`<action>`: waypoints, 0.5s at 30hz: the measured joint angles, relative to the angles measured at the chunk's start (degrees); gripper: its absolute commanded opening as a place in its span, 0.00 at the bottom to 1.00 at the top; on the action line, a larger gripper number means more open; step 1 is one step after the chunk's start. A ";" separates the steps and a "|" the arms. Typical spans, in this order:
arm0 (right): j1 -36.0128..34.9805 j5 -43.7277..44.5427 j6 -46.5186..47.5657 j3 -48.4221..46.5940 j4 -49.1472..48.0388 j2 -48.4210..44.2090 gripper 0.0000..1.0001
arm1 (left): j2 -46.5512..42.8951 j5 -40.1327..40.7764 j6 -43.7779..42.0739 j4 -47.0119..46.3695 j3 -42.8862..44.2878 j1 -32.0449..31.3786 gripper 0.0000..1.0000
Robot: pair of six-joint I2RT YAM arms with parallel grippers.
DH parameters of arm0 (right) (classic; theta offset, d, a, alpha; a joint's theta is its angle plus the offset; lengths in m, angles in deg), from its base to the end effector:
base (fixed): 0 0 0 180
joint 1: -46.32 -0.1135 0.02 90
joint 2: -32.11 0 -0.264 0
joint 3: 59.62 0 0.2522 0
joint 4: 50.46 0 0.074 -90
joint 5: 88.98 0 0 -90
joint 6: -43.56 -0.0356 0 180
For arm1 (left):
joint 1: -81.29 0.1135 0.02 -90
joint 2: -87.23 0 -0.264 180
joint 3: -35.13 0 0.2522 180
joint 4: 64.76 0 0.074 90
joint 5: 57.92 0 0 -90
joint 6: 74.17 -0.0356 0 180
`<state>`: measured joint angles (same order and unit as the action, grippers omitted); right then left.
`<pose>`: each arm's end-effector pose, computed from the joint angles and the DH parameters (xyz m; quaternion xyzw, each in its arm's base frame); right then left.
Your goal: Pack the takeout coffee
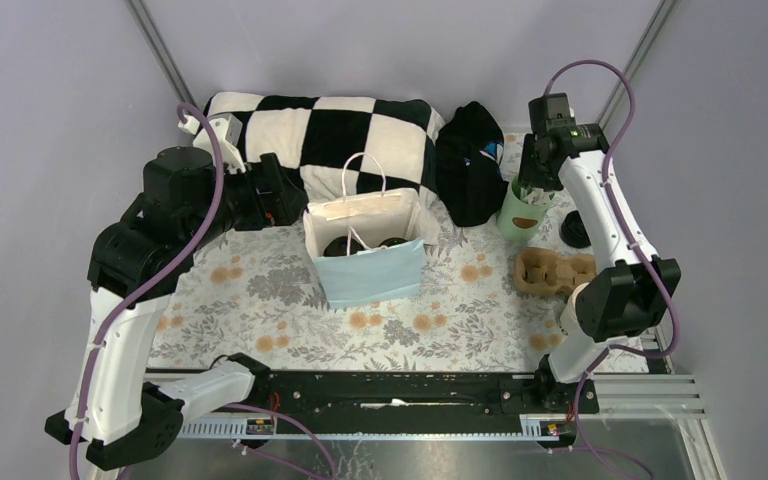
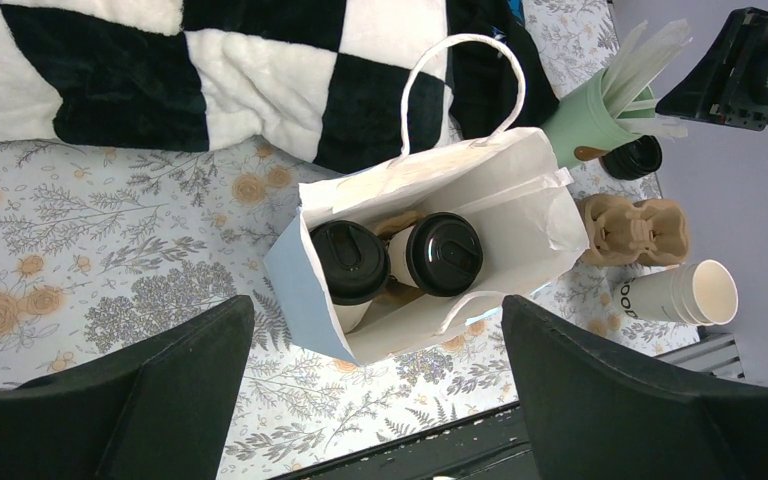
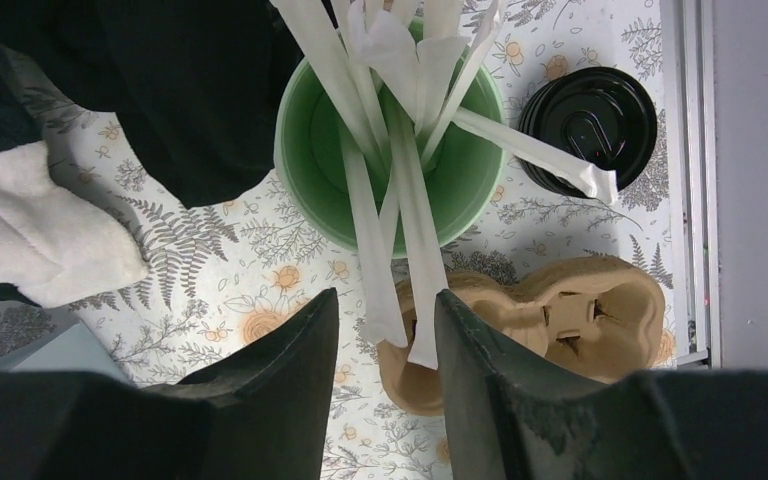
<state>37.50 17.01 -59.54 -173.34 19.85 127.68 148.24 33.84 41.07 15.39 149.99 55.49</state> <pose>0.3490 0.0442 0.3693 0.0800 0.9344 -0.0681 0.3403 0.1257 -0.0595 0.4995 -0.0040 0.8494 -0.2155 0.4818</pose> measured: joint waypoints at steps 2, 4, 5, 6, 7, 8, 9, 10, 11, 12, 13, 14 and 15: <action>0.24 -0.04 0.15 0.87 -0.74 0.33 0.41 | 0.00 0.07 0.00 0.04 0.00 0.00 0.98; 0.33 -0.20 0.31 1.49 -0.92 0.52 0.39 | 0.00 0.26 0.00 0.11 0.00 0.00 0.98; 0.35 -0.28 0.33 1.62 -1.05 0.68 0.38 | 0.00 0.28 0.00 0.17 0.00 0.00 0.98; 0.37 -0.39 0.37 1.64 -1.20 0.90 0.36 | 0.00 0.35 0.02 0.20 0.00 0.00 0.98; 0.44 -0.44 0.39 1.70 -1.44 1.11 0.33 | 0.00 0.42 0.00 0.24 0.00 0.00 0.98; 0.48 -0.48 0.42 1.84 -1.79 1.31 0.29 | 0.02 0.44 0.00 0.35 0.00 0.00 0.98; 0.55 -0.50 0.46 1.95 -1.86 1.46 0.26 | 0.07 0.46 0.00 0.42 0.00 0.00 0.98; 0.63 -0.52 0.44 2.03 -1.90 1.60 0.23 | 0.11 0.48 0.00 0.44 0.02 0.00 0.98; 0.66 -0.52 0.52 2.10 -1.99 1.68 0.22 | 0.20 0.48 0.00 0.44 0.02 0.00 0.98; 0.70 -0.52 0.48 2.19 -2.08 1.77 0.18 | 0.24 0.48 0.00 0.46 0.02 0.00 0.98; 0.70 -0.52 0.46 2.25 -2.10 1.79 0.13 | 0.31 0.48 0.02 0.50 0.02 0.00 0.98; 0.72 -0.50 0.48 2.34 -2.10 1.81 0.06 | 0.33 0.48 0.00 0.57 0.02 0.00 0.98; 0.72 -0.50 0.48 2.36 -2.08 1.81 0.00 | 0.35 0.48 0.00 0.63 0.02 0.00 0.98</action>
<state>38.22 16.50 -59.06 -170.98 17.78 129.49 148.59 34.32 41.07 16.02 150.02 55.49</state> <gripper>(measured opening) 0.191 0.976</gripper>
